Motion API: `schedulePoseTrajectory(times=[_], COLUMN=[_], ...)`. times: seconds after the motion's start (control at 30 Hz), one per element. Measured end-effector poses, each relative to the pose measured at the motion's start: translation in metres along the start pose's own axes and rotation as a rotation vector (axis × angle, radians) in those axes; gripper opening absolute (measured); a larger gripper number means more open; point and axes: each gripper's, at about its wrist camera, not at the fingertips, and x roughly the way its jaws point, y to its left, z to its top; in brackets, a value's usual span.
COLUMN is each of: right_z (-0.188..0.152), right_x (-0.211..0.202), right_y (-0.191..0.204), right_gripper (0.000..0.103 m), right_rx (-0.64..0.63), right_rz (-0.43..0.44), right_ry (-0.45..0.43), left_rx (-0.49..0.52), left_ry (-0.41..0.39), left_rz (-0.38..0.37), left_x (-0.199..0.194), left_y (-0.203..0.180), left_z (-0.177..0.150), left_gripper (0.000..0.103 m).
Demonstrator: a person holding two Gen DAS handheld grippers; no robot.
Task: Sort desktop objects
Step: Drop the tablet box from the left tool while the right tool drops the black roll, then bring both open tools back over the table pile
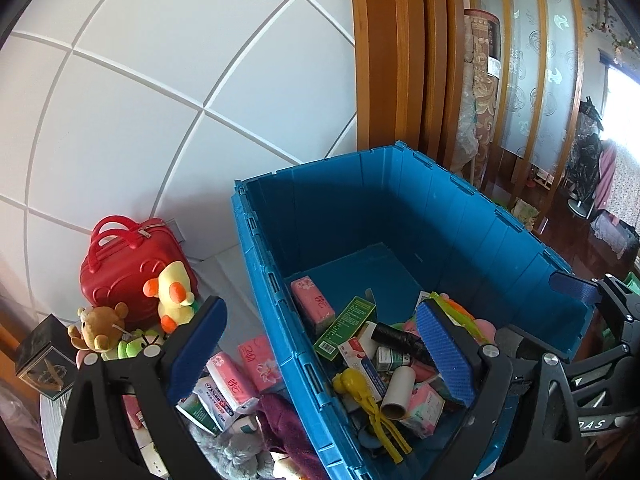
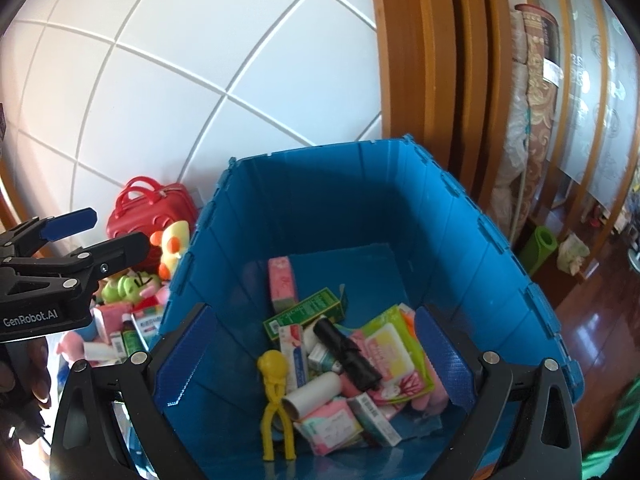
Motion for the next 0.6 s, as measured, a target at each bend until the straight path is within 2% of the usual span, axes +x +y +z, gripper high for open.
schedulePoseTrajectory(times=[0.3, 0.6], right_z=[-0.005, -0.007], right_x=[-0.006, -0.003], right_y=[0.051, 0.124], right_gripper=[0.101, 0.101], right_rx=[-0.047, -0.117], right_rz=[0.027, 0.066], right_ry=[-0.004, -0.013], left_rx=[-0.069, -0.17], left_ry=[0.012, 0.068], left_rz=[0.027, 0.103], left_x=[-0.023, -0.044], left_y=[0.044, 0.115], left_z=[-0.04, -0.106], left_gripper=[0.097, 0.097])
